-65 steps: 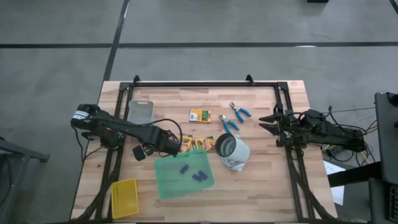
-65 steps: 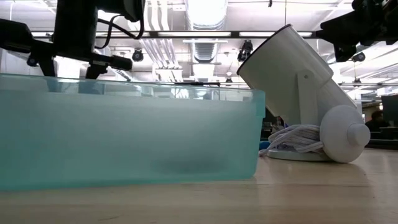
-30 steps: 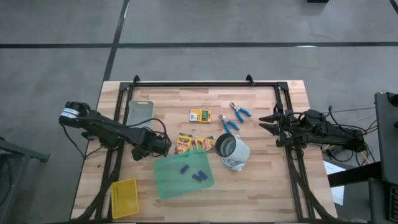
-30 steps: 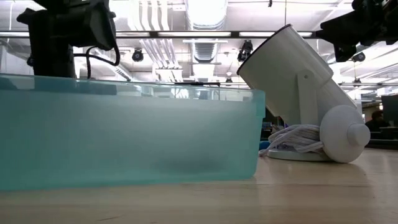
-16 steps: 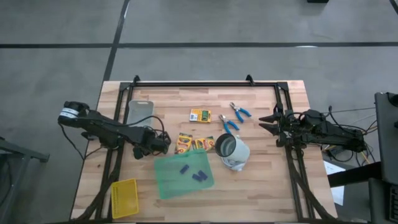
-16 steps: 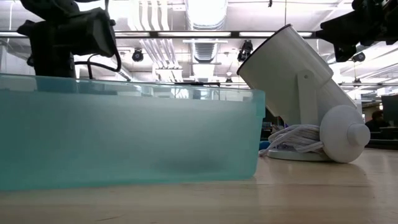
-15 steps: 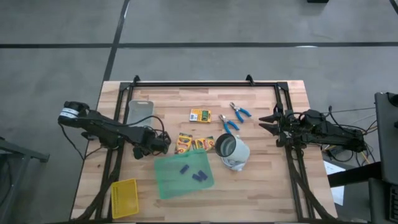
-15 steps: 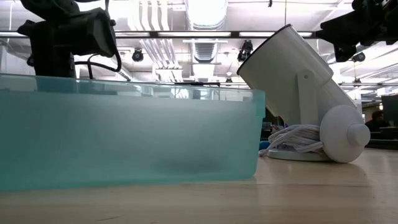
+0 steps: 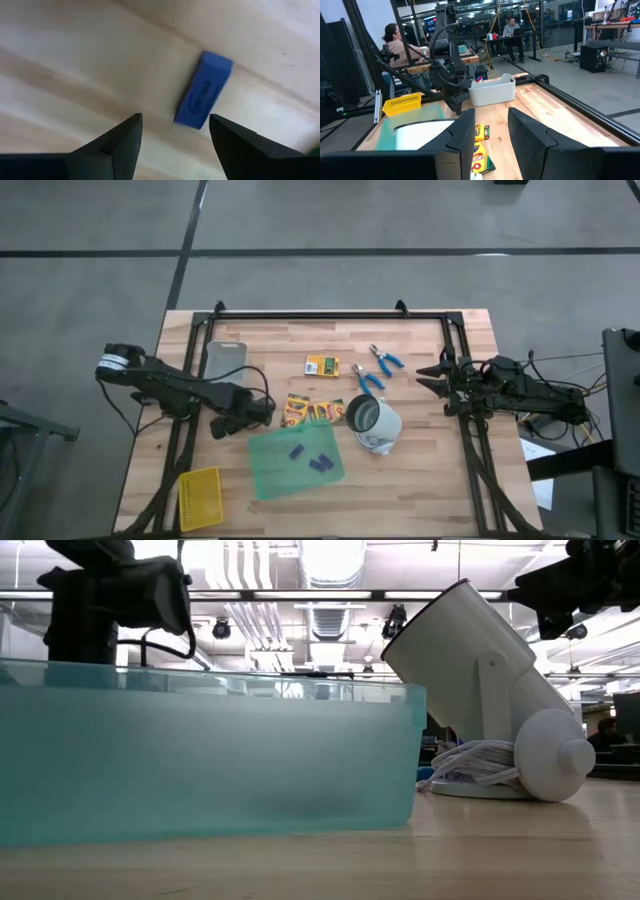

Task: Pick & Place School Supplies
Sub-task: Put the blue eraser into the green bin

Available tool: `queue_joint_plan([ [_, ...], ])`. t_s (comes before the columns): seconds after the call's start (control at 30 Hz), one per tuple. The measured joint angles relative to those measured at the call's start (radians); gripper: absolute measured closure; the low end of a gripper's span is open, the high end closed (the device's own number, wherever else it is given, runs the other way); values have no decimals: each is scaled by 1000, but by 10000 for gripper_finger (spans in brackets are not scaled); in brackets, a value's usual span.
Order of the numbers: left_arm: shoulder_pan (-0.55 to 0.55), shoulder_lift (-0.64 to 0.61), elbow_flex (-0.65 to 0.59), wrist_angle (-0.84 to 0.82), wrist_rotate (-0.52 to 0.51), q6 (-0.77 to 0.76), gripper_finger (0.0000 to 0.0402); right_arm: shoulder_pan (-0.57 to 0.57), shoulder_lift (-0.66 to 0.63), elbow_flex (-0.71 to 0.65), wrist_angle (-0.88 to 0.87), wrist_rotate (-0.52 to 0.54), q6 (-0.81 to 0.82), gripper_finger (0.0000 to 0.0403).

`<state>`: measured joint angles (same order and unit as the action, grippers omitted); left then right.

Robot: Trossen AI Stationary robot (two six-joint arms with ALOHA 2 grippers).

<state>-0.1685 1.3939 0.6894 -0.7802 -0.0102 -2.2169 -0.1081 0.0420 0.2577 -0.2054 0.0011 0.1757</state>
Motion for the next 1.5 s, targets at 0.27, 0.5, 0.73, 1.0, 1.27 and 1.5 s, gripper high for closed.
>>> queue_joint_plan([
  [0.27,13,1,15,-41,-18,9,167,0,0,0,0,0,0,289],
  [0.5,28,32,18,35,-45,96,168,0,0,0,0,0,0,289],
  [0.73,52,70,23,51,-53,186,168,0,0,0,0,0,0,289],
  [1.0,53,74,23,41,-42,225,168,0,0,0,0,0,0,289],
  [1.27,53,75,21,33,-36,255,179,0,0,0,0,0,0,289],
  [1.5,53,75,20,28,-32,261,229,0,0,0,0,0,0,289],
])
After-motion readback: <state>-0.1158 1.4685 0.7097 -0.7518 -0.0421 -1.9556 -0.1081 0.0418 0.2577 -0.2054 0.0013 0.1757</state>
